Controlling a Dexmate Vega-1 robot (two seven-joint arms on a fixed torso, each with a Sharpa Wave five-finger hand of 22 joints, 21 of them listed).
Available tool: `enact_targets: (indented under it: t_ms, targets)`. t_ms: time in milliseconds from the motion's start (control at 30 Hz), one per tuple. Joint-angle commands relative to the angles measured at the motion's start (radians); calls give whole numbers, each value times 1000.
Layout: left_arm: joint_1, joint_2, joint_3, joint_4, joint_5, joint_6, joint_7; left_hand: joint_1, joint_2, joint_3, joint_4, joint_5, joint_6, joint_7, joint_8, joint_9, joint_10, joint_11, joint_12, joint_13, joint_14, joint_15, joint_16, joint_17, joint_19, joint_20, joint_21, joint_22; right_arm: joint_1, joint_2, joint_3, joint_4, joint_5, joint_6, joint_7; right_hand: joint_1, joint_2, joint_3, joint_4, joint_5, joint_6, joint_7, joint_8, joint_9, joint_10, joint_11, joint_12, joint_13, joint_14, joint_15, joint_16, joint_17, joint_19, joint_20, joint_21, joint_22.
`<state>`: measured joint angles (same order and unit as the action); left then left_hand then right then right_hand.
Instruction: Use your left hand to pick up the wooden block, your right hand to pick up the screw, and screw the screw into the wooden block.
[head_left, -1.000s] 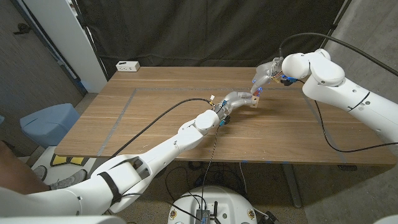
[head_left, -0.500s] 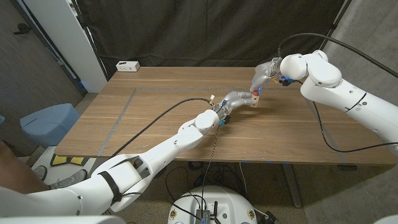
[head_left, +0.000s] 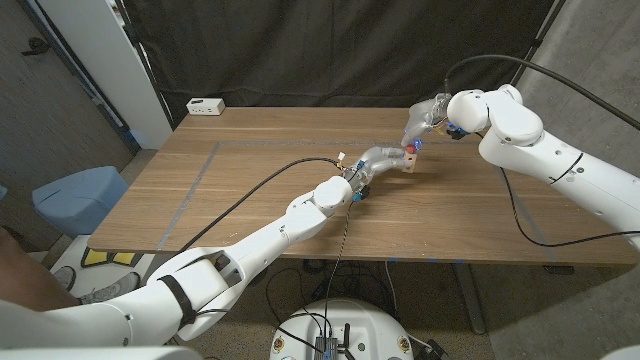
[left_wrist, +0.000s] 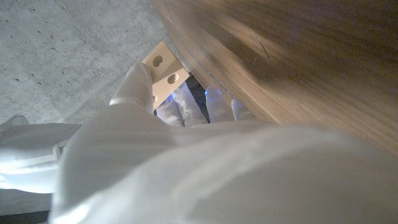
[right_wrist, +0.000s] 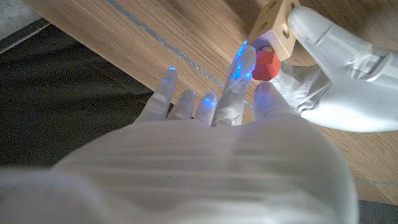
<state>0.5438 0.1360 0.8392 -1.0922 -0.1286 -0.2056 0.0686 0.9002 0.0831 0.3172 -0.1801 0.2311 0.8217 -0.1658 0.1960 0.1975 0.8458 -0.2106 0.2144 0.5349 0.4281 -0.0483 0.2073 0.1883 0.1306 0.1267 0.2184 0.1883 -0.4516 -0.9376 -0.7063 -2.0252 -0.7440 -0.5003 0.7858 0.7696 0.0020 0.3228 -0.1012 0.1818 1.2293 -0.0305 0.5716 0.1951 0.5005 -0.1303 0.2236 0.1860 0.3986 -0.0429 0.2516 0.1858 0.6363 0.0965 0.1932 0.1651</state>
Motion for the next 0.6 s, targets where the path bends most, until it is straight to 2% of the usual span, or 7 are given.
enact_targets:
  t_ms: [33, 200, 300, 433, 600]
  targets:
    - [1, 5, -1, -4, 4, -9, 3, 1, 9, 33, 26, 6, 15, 2, 6, 4, 7, -4, 7, 6, 5, -45, 6, 2, -3, 1, 3, 5, -13, 2, 9, -19, -33, -29, -1, -27, -6, -15, 4, 2, 8, -2, -6, -3, 11, 1, -1, 1, 8, -28, 1, 1, 8, 1, 1, 4]
    - [-1, 5, -3, 0, 6, -16, 4, 0, 9, 34, 27, 6, 11, 1, 4, 4, 6, -4, 7, 6, 5, -45, 6, 2, -4, 2, 3, 5, -19, -3, 18, -35, -46, -53, 6, -59, -11, -27, 15, 0, 0, 4, -18, -5, 12, 11, -6, 1, 9, -25, -3, 3, 7, 3, -1, 4]
    - [-3, 5, -4, 2, 7, -21, 4, -2, 8, 34, 28, 6, 13, 2, 5, 4, 6, -4, 7, 6, 5, -45, 6, 2, -4, 1, 3, 5, -29, -4, 40, -45, -29, -73, -1, -80, -9, -33, 23, -1, -2, 10, -25, -6, 27, 29, -4, 1, 14, -26, -3, 4, 13, -2, 1, 4]
    - [-5, 5, -5, 5, 8, -26, 4, -2, 8, 34, 28, 6, 13, 3, 6, 4, 6, -4, 7, 6, 5, -45, 6, 2, -4, 1, 3, 5, -34, -10, 49, -60, -34, -100, -4, -86, -8, -36, 23, 0, -6, 19, -31, -6, 36, 46, -5, 1, 20, -28, -4, 4, 22, -12, 3, 4]
    - [-7, 7, -7, 7, 8, -33, 2, -2, 7, 34, 27, 6, 15, 2, 6, 4, 7, -4, 7, 6, 6, -45, 6, 2, -4, 1, 3, 5, -44, -17, 62, -74, -28, -126, -16, -97, -4, -39, 26, 0, -25, 24, -44, -6, 38, 50, -8, 1, 23, -29, -4, 5, 25, -16, 2, 4]
